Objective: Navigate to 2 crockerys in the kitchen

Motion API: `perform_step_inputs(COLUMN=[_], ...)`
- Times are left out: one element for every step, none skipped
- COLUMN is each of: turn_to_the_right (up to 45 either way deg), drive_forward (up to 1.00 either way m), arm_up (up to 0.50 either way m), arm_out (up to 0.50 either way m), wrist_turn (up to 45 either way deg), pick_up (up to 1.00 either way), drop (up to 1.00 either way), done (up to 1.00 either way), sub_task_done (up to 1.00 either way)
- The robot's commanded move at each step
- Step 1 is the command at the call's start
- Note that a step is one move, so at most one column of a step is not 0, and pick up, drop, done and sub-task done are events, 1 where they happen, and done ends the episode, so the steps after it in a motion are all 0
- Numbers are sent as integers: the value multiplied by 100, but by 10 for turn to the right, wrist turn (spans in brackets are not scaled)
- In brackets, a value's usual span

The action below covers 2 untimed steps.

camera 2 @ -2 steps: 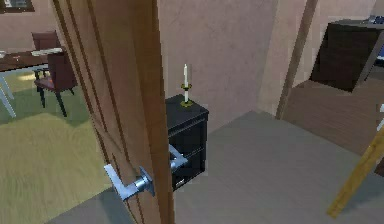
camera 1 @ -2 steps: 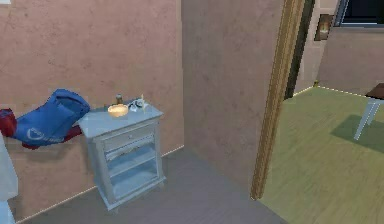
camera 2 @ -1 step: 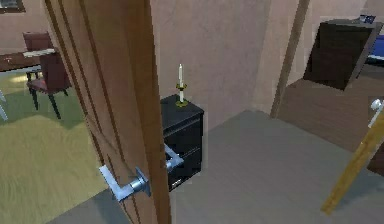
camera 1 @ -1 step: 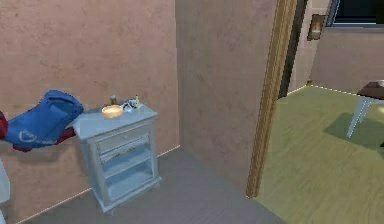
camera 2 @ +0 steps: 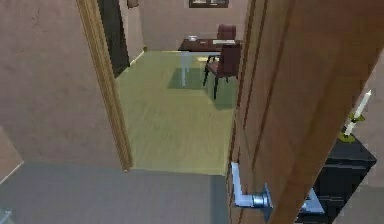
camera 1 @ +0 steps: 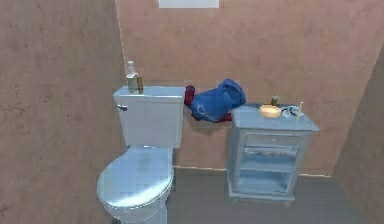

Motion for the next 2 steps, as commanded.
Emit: perform_step_inputs(turn_to_the_right=[-450, -360], drive_forward=[0, 0], arm_up=[0, 0], arm_out=[0, 0], wrist_turn=[0, 0], pick_up=[0, 0], drop=[0, 0], done=[0, 0], sub_task_done=[0, 0])
